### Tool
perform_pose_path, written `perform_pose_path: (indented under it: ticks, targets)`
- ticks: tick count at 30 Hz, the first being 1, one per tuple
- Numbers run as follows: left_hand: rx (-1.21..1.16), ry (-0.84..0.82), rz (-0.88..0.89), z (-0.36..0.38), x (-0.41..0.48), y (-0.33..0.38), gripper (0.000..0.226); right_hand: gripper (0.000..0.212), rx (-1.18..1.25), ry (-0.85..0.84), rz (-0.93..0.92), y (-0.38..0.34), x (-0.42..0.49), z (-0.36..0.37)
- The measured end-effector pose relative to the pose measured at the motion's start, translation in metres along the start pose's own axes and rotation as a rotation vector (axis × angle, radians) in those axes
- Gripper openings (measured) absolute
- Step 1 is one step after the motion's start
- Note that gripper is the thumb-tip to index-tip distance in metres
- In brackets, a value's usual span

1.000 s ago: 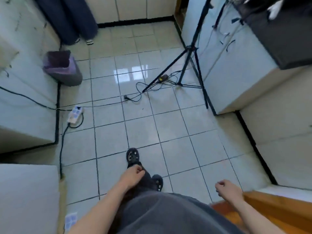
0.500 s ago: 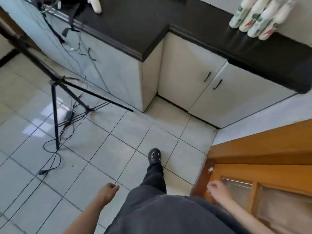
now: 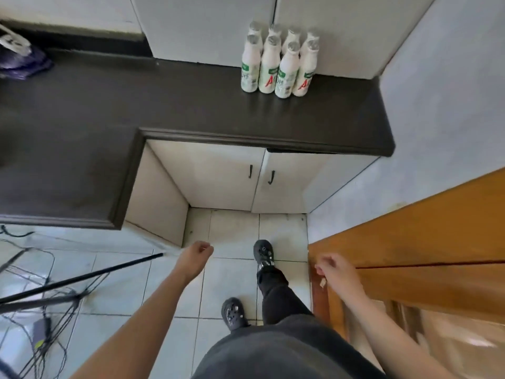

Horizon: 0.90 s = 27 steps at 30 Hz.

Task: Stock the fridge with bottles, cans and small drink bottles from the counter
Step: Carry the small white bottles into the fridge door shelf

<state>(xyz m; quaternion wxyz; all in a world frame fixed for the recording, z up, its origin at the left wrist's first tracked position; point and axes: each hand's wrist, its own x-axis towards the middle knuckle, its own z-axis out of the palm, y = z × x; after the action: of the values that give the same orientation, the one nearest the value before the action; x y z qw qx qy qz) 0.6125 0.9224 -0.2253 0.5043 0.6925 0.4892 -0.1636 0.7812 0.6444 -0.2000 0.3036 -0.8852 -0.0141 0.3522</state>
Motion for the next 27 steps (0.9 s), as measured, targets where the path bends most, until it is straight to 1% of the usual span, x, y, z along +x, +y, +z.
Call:
perform_pose_path:
  ticks: [2,4,5,7,10,13,15,19,23,25,27]
  targets:
    - [-0.03,-0.021,0.017,0.0,0.012,0.02,0.027,0.015,0.043,0.011,-0.037,-0.024,0.025,-0.005]
    - [-0.096,-0.024,0.029,-0.001,0.025,0.036,0.011,0.013,0.048,0.03,-0.097,-0.054,0.054,-0.013]
    - [-0.115,-0.008,0.047,-0.004,0.031,0.044,0.006,0.013,0.042,0.04,-0.137,-0.072,0.07,-0.019]
    - [-0.12,0.054,0.077,-0.013,0.046,0.066,0.009,0.016,0.061,0.073,-0.223,-0.113,0.1,-0.036]
    - [-0.12,0.173,0.133,-0.037,0.068,0.119,0.012,0.016,0.156,0.191,-0.325,-0.181,0.14,-0.069]
    - [-0.193,0.285,0.27,-0.065,0.089,0.189,0.009,0.02,0.256,0.3,-0.396,-0.246,0.171,-0.097]
    - [-0.248,0.341,0.372,-0.079,0.099,0.234,0.011,0.02,0.257,0.334,-0.47,-0.282,0.189,-0.109]
    - [-0.359,0.42,0.481,-0.098,0.118,0.301,0.018,0.027,0.139,0.397,-0.643,-0.341,0.213,-0.12]
    - [-0.303,0.429,0.545,-0.113,0.142,0.341,0.016,0.041,-0.15,0.452,-0.755,-0.372,0.234,-0.116]
    - [-0.249,0.425,0.614,-0.12,0.156,0.36,0.021,0.045,-0.224,0.438,-0.767,-0.379,0.245,-0.113]
    - [-0.192,0.414,0.673,-0.125,0.17,0.378,0.03,0.044,-0.268,0.436,-0.764,-0.383,0.253,-0.111]
